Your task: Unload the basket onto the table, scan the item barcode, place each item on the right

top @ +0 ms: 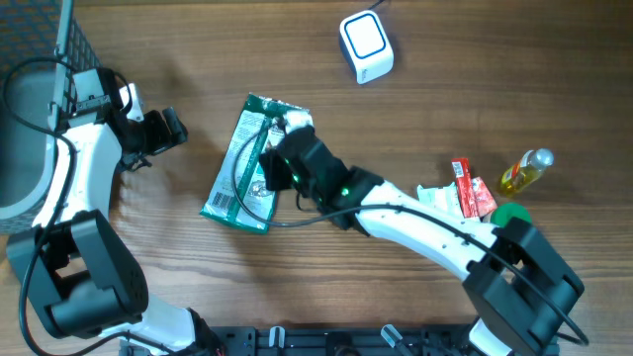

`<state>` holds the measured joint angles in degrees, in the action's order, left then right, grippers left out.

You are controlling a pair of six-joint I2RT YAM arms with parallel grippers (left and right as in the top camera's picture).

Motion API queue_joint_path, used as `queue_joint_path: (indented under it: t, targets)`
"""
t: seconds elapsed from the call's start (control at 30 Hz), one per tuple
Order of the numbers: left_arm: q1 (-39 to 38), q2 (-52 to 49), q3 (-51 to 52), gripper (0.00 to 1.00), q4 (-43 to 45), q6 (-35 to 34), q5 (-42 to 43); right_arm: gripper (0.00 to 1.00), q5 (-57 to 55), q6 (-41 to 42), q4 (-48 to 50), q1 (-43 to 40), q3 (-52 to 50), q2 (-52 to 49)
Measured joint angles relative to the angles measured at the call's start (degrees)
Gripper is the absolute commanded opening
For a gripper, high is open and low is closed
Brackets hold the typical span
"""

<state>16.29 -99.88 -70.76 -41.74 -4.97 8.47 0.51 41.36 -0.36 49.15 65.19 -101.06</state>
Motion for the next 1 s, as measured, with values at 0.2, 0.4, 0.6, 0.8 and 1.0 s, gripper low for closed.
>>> queue_joint_path:
  t: [0.2,0.4,0.6,0.8,1.0]
  targets:
    - [0.00,0.00,0.00,1.00,0.00,0.00,0.00,0.28,-1.14,-2.64,0.02,0.00,5.53,-1.84]
    - [0.00,0.00,0.00,1.00,0.00,0.00,0.02,0.28,0.46,-2.62,5.79,0.37,5.55,-11.43]
    - [0.00,0.00,0.00,1.00,0.00,0.00,0.00,0.28,1.38,-2.60,5.14,2.25,5.53,-18.12]
    - [0.00,0.00,0.00,1.00,0.00,0.00,0.02,0.28,1.09,-2.60,-3.13,2.03,5.73,-18.21]
    - [0.00,0.00,0.00,1.00,0.00,0.00,0.00,0.29,0.50,-2.60,-10.82,1.53,7.41,-17.53]
